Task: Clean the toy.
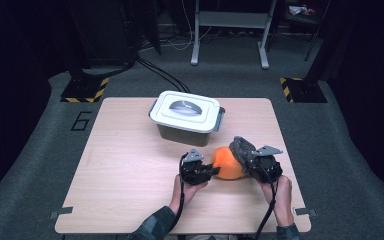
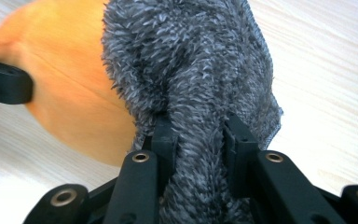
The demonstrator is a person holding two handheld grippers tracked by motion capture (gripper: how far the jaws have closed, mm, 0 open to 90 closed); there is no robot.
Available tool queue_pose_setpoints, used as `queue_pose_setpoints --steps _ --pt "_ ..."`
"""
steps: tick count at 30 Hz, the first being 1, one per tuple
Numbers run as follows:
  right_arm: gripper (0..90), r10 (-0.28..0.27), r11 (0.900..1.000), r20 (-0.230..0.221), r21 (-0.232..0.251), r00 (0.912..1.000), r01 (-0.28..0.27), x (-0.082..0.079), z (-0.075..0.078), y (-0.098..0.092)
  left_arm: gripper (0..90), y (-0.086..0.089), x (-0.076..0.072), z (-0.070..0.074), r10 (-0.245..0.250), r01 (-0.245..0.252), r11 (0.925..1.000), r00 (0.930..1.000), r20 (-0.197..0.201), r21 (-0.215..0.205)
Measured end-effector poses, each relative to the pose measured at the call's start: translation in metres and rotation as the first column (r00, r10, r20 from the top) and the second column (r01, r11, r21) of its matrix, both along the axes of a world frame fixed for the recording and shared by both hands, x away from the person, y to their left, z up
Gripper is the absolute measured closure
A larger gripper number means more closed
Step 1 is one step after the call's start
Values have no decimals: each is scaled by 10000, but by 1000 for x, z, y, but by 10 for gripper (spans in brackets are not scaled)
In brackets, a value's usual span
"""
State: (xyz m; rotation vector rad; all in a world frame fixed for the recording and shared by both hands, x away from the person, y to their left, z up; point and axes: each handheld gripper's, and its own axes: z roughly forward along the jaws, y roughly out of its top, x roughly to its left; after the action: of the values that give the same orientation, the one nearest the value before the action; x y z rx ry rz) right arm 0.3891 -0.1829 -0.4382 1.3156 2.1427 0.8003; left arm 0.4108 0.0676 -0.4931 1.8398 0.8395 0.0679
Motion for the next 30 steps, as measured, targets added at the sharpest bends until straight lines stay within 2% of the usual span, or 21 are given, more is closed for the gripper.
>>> queue_pose_setpoints --steps 2,10,13,16,24,27,30 --pt "701 -1 10000 -52 45 10000 1 1 -2 -4 742 0 0 0 -5 5 10000 10000 3 9" --pt "703 -558 9984 -340 4 9979 558 7 -15 -15 742 0 0 -1 9 -9 10000 10000 -4 -58" --pt "703 -733 9973 -589 -139 9956 726 11 -22 -19 742 0 0 -1 5 -5 10000 10000 -16 -64" --pt "704 -861 9963 -856 -77 9926 858 14 -30 -21 739 1 0 -2 12 -12 10000 10000 -11 -95" --pt "704 -894 9959 -1227 -229 9884 872 24 -45 -24 739 1 -1 -2 18 -18 9999 10000 -13 -104" --pt "707 -1040 9946 -1258 -171 9866 1027 21 -43 -25 740 1 -1 -1 32 -32 10000 10000 -4 -84" --pt "708 -1072 9941 -921 -253 9900 1053 14 -32 -24 740 3 0 -1 80 -80 9999 10000 -41 -126"
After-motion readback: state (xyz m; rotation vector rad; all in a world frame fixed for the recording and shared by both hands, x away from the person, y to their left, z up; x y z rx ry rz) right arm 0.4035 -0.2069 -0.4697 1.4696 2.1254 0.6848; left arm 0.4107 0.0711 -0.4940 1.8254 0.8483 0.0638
